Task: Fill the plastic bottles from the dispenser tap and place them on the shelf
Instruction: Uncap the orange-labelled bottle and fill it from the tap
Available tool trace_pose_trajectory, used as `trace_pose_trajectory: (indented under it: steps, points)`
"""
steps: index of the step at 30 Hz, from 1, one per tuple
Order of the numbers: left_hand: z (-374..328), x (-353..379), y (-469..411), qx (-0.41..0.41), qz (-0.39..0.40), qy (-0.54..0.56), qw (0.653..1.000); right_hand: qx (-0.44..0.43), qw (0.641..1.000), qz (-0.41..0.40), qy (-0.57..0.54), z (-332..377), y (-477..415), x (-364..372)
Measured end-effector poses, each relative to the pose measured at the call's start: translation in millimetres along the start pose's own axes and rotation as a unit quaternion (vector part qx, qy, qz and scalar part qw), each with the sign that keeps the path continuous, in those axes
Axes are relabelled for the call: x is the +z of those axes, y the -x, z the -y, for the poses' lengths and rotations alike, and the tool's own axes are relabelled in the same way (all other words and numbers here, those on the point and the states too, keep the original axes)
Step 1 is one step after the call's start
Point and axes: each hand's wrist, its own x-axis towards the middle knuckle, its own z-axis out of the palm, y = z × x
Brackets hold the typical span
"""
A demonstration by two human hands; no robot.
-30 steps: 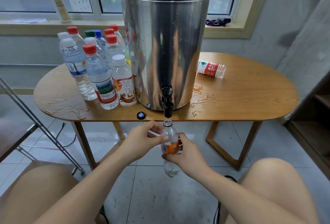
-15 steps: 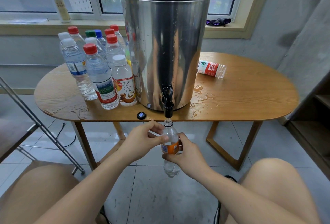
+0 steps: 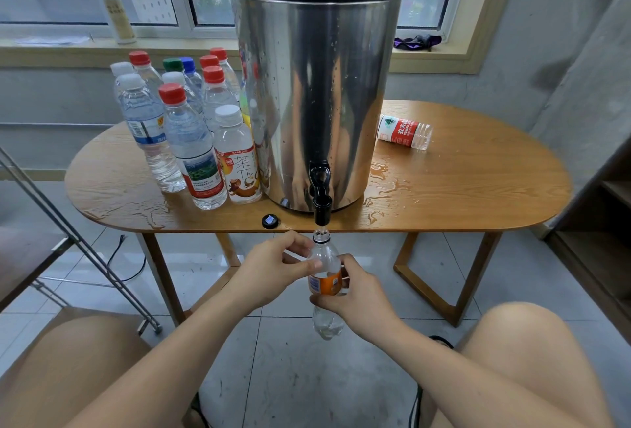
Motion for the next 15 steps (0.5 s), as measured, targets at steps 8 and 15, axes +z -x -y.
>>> trace_pose_trajectory:
  steps: [8,15]
  points:
    - [-0.9,0.1,0.5,0.0,0.002,-0.003,1.0,0.006,1.0,0.006,0.002,1.6,0.1,-0.5]
    - [-1.7,-0.1,0.3,0.0,0.003,0.0,1.0,0.005,1.0,0.005,0.004,1.5,0.1,-0.6]
